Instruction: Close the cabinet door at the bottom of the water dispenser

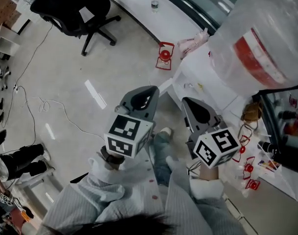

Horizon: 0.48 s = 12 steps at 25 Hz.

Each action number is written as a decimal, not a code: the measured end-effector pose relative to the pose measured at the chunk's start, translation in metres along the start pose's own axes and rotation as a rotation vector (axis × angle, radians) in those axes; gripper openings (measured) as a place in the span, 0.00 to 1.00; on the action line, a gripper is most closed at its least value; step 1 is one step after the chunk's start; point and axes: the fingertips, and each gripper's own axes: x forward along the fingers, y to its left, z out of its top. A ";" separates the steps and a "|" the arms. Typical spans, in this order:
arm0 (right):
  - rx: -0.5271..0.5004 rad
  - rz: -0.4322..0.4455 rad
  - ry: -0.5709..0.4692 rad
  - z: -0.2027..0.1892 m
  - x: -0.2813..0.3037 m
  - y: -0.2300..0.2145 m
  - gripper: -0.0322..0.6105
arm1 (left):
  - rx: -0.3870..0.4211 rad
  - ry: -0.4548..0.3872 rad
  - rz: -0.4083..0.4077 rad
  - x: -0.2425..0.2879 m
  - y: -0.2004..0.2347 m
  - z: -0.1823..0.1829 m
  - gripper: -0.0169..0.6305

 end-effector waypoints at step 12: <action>0.021 0.033 0.104 -0.051 0.071 0.025 0.07 | -0.075 0.061 0.056 -0.007 0.065 -0.064 0.04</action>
